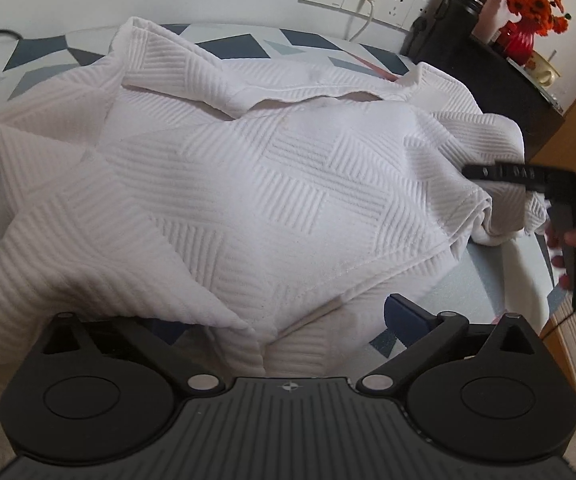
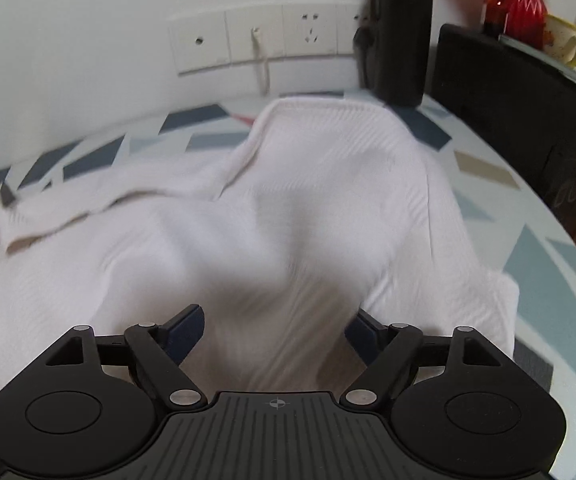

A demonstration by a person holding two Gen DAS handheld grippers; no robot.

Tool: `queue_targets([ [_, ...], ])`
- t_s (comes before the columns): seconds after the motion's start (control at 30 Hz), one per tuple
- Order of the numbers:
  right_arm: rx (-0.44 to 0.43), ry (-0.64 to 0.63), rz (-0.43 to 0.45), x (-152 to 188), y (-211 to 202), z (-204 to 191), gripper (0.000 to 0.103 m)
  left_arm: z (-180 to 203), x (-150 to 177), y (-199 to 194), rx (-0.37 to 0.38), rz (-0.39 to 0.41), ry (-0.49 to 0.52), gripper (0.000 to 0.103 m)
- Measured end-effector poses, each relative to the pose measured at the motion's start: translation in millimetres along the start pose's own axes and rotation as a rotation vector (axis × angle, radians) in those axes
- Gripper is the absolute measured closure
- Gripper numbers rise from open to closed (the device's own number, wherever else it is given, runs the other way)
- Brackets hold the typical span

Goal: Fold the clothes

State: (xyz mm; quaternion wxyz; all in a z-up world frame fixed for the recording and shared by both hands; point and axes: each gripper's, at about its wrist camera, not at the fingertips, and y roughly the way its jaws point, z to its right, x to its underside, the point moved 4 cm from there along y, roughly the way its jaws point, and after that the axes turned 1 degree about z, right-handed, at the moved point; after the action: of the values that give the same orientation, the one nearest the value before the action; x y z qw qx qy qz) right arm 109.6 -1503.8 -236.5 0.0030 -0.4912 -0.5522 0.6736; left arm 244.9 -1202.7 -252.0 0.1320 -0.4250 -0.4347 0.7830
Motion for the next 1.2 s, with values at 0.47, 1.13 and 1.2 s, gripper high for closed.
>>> queue_targets([
  [0.47, 0.003, -0.082, -0.022, 2.4, 32.0, -9.3, 0.001, 22.9, 11.3, 11.0, -0.158, 0.029, 0.158, 0.001],
  [1.13, -0.056, -0.145, 0.008, 11.6, 15.8, -8.2, 0.020, -21.0, -16.6, -3.2, -0.254, 0.097, 0.003, 0.053],
  [1.2, -0.071, -0.158, 0.013, 12.0, 11.5, -11.0, 0.032, -19.4, -20.5, 4.2, -0.266, 0.095, 0.059, 0.053],
])
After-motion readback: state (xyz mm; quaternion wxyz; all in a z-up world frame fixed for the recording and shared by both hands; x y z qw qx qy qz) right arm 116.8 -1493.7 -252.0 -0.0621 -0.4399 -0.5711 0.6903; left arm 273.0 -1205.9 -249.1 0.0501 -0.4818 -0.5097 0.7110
